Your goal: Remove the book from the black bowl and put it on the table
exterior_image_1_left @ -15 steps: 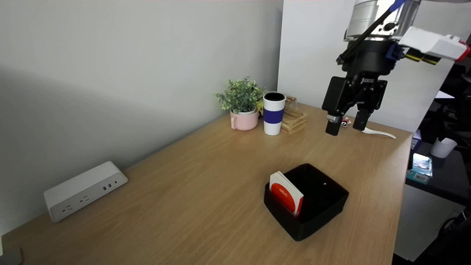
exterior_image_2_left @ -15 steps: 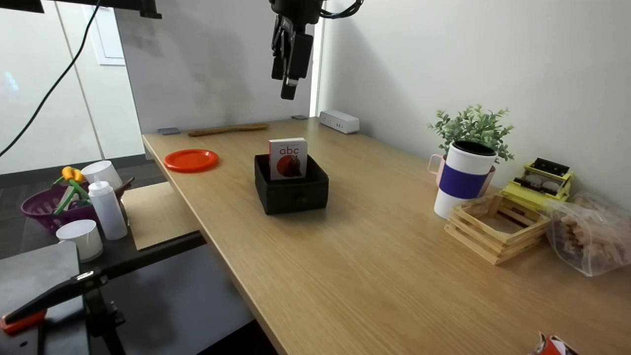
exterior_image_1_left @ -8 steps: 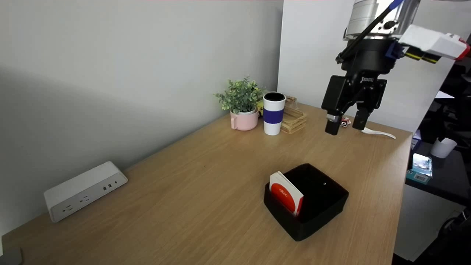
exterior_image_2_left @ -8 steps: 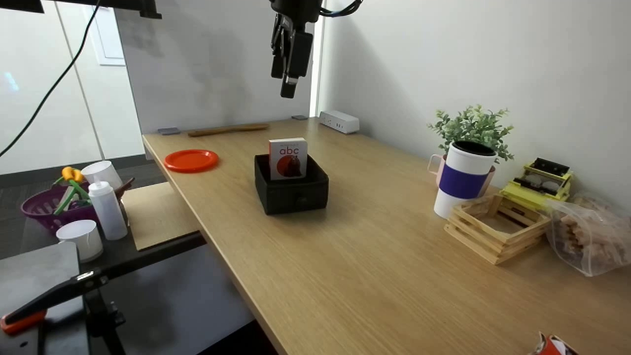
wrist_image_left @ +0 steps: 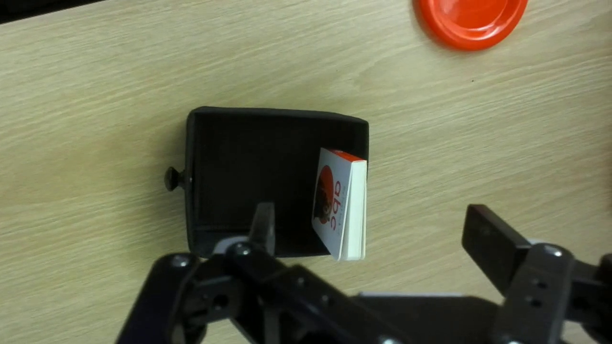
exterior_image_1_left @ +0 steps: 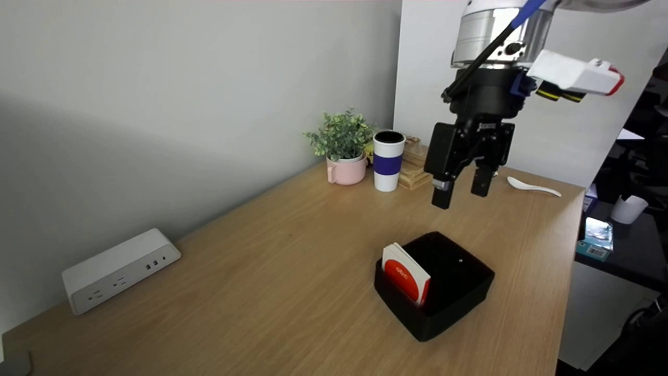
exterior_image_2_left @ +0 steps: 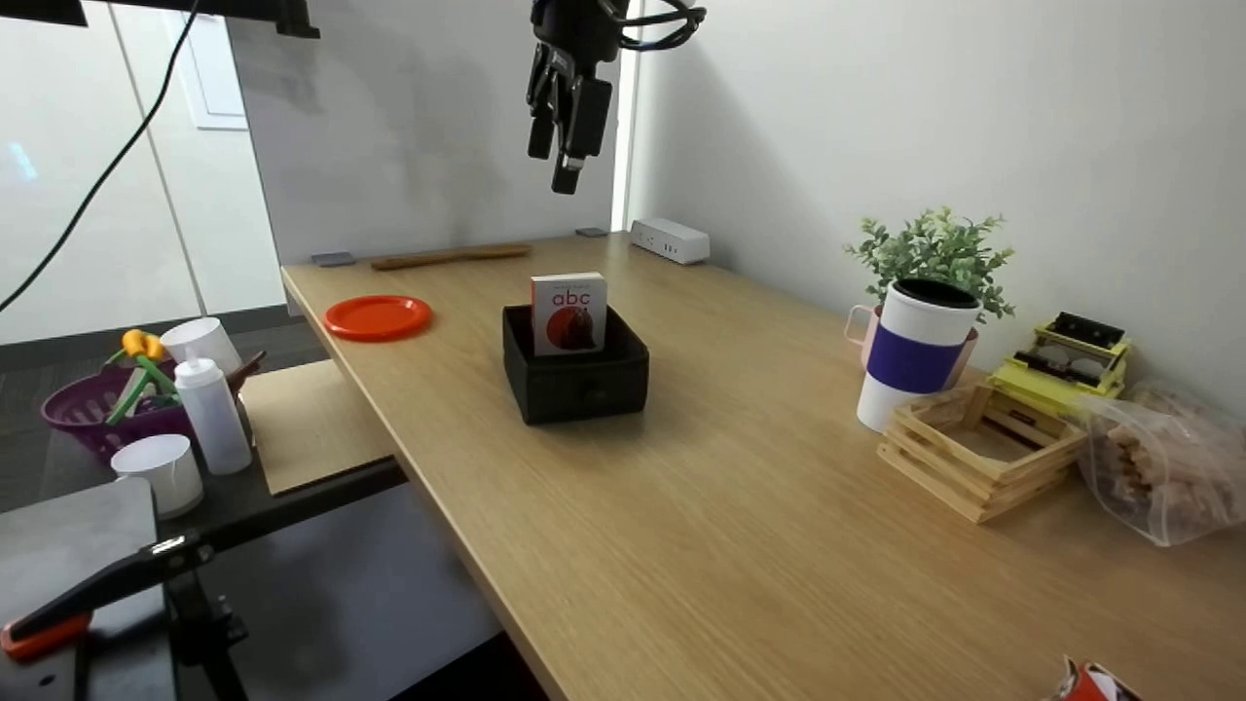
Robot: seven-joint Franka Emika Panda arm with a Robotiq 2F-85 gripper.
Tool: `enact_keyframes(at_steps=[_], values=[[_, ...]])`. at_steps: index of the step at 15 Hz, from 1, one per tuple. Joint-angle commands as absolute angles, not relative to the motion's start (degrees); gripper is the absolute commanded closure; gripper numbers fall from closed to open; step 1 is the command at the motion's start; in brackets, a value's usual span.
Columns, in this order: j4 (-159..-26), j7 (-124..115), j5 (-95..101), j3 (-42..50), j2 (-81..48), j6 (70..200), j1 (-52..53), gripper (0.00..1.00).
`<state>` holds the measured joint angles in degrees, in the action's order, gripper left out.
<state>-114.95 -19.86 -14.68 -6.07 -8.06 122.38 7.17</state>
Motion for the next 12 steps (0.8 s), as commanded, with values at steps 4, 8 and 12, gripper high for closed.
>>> enact_keyframes(at_steps=[4, 8, 12], values=[[-102.19, -20.6, -14.13, -5.79, -21.29, 114.73, 7.79, 0.0], [-94.46, -19.94, -15.0, -5.64, -29.27, 109.49, 7.58, 0.0], [-97.05, -20.34, -14.56, -5.21, -28.47, 111.78, 8.23, 0.0]])
